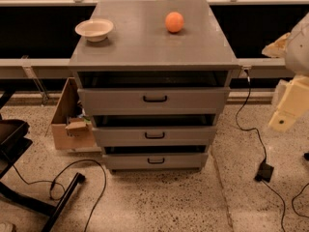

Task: Open middle drawer

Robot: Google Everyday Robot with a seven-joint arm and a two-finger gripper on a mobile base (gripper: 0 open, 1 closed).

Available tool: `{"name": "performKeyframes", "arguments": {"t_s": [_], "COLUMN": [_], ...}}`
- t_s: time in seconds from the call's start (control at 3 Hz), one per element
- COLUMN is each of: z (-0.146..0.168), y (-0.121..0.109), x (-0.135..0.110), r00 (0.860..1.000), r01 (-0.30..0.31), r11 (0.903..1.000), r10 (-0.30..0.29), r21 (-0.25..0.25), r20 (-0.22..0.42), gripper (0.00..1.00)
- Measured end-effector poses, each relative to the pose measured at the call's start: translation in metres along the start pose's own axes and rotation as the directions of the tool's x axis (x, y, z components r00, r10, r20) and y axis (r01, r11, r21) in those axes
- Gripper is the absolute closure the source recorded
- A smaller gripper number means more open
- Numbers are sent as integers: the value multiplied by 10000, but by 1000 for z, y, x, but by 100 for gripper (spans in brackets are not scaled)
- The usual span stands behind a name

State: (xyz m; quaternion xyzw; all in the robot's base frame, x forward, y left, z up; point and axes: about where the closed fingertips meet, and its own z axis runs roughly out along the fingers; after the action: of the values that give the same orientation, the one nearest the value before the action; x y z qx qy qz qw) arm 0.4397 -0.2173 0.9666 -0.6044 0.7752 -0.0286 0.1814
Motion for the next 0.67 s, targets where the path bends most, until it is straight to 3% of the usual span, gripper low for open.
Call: {"name": "performKeyframes", "arguments": {"t_s": [0.33,0.67], "z": [52,134], "y": [-1,-2], "x": [16,50], "r00": [9997,9983], "r01": [-234,-250], "r11": [9997,9996], "r10": [234,244], "r21": [11,-114], "r20": [-45,-525], "gripper": [0,0]}}
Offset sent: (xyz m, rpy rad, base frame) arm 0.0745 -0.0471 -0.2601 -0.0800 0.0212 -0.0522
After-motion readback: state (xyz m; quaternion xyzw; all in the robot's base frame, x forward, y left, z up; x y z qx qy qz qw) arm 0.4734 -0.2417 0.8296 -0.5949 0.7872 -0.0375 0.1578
